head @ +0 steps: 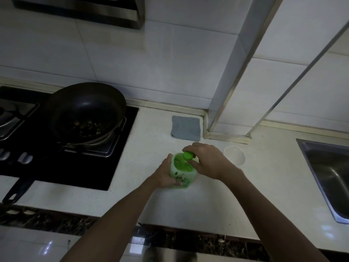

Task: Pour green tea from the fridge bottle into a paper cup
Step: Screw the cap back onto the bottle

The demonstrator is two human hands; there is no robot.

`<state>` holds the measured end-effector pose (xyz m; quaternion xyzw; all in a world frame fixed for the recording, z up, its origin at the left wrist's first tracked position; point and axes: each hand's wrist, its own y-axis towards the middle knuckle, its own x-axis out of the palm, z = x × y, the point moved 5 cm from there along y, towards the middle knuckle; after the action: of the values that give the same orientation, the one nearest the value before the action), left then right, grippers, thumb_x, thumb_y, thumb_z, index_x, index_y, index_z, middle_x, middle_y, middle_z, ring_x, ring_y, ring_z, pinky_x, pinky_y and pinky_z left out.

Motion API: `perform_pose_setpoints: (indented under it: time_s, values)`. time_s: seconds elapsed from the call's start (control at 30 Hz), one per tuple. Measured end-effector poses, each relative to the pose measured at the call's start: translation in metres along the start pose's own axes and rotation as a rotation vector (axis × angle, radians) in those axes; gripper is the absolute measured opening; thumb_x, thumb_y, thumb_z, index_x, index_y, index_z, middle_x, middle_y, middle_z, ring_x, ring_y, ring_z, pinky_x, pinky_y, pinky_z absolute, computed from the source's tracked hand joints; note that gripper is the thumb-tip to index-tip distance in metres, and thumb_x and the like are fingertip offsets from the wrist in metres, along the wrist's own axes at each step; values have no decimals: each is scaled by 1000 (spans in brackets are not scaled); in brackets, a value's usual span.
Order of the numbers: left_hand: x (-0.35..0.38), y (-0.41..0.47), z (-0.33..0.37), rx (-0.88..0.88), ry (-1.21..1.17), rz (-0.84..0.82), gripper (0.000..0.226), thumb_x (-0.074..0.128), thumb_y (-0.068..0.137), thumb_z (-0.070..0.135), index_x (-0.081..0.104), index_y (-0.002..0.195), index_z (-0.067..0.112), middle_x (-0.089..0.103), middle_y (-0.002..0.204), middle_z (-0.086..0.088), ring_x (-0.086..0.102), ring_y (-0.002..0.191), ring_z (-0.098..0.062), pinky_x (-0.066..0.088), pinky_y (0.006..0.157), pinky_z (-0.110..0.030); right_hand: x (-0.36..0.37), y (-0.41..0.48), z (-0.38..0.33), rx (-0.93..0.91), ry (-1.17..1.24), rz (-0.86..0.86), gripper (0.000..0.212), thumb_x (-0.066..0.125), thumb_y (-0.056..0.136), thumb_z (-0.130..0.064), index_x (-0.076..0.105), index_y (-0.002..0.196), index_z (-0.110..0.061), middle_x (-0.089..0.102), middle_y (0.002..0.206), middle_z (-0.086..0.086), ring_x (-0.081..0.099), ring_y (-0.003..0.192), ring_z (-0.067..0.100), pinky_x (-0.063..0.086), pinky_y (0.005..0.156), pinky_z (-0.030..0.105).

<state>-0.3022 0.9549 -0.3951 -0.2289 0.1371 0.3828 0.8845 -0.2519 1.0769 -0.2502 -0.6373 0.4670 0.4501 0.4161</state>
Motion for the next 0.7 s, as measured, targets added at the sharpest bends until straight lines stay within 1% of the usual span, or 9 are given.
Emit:
perform_pose_setpoints:
  time_s: [0.07,0.17,0.27,0.33,0.4,0.43,0.5,0.6,0.7]
  values:
    - [0,1,-3,-6,-10,1,100,86,34,43,38,117,14,52,117,-6,56,107,-21,53,87,-42,-4,4,-2,25,-82,25,29,58,92,-33,59,115,-16,63,106,6,60,95,28,43,73,35]
    - [0,0,-2,-17,-22,5,101,84,33,44,38,118,16,53,118,-7,56,108,-23,52,89,-45,-5,7,-10,83,-208,84,38,50,94,-48,56,97,-11,61,90,7,55,77,27,35,65,32]
    - [1,-1,-1,-13,-23,-10,98,86,38,37,39,120,14,53,118,-7,57,109,-22,52,90,-46,-1,7,-10,283,-287,123,52,34,97,-57,46,70,-14,43,63,-1,40,56,17,31,59,29]
    - [2,-1,-2,-7,-42,-14,101,85,37,39,38,123,14,53,119,-7,57,111,-22,53,91,-46,1,8,-8,386,-249,116,57,31,97,-60,38,61,-15,36,59,-2,34,51,12,31,58,29]
    - [0,-1,-3,-20,-48,-7,101,86,37,37,38,122,14,54,120,-7,57,112,-23,53,91,-46,1,11,-9,345,-258,95,57,30,96,-62,41,66,-16,41,63,-2,43,57,15,35,59,29]
    - [0,-1,-2,-24,-45,-7,100,86,37,36,38,121,13,53,119,-8,57,112,-24,53,91,-46,-1,10,-9,294,-265,83,55,30,96,-62,46,74,-15,47,69,0,49,63,17,37,60,30]
    - [-1,0,0,-6,-37,4,101,84,34,41,38,119,12,53,118,-9,57,109,-23,54,89,-45,-8,6,-7,157,-264,113,48,34,96,-60,52,96,-15,57,87,2,58,75,21,38,63,30]
    - [0,2,-1,30,-28,18,103,82,33,46,40,119,8,55,116,-9,59,107,-23,55,85,-45,-12,-1,-6,-29,-266,73,42,45,97,-47,45,127,-17,57,111,5,61,94,25,43,72,34]
    - [0,3,-5,39,-29,39,101,81,32,45,41,117,7,53,115,-10,58,105,-24,54,84,-42,-9,2,-6,-122,-310,14,34,49,98,-34,47,128,-19,57,115,4,59,101,27,45,78,36]
